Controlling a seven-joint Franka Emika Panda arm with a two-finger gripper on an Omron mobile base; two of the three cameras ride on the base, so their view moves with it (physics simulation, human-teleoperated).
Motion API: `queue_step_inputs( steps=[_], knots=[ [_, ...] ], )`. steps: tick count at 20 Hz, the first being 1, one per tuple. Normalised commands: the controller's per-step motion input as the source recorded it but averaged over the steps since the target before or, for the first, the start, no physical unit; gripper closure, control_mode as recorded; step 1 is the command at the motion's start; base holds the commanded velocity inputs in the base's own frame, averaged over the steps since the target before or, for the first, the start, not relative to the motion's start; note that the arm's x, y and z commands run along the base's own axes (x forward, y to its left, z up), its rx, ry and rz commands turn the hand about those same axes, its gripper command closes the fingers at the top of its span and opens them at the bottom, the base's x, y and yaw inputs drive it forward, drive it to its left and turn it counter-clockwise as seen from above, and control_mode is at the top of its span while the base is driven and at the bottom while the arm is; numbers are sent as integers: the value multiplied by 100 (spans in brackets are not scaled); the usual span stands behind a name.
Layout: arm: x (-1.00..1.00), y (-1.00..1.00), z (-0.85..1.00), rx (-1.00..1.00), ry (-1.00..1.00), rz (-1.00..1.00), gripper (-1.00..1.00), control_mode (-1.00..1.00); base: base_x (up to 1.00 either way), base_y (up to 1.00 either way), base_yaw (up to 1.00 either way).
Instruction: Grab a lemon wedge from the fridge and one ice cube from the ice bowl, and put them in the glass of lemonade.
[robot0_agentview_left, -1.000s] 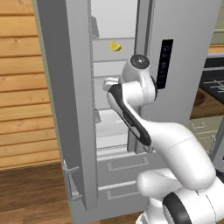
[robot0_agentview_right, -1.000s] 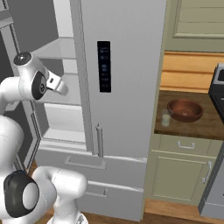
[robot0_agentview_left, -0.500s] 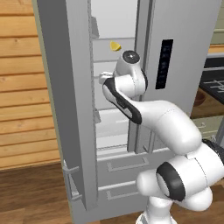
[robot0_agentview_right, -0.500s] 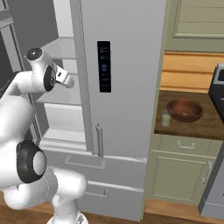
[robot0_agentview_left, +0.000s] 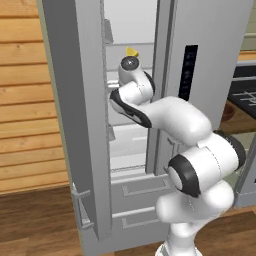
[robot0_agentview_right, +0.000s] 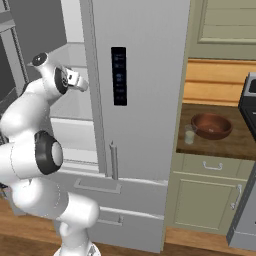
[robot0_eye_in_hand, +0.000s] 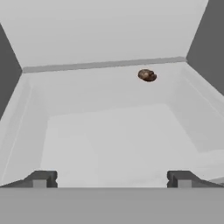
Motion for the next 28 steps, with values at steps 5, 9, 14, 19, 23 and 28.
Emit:
queue_step_inputs(
  steps=[5, 9, 14, 19, 23, 28],
  knots=[
    [77, 9, 0, -16, -1, 0, -100, -100, 0, 0, 0],
    [52, -27, 0, -18, 0, 0, -100, -100, 0, 0, 0],
    [23, -39, -1, -20, 2, -2, -100, -100, 0, 0, 0],
    [0, -58, -3, -21, 19, -9, -100, -100, 0, 0, 0],
    [-4, -62, -1, -18, 24, -10, -100, -100, 0, 0, 0],
    [-71, -77, 0, -14, 25, -17, -100, -100, 0, 0, 0]
  ],
)
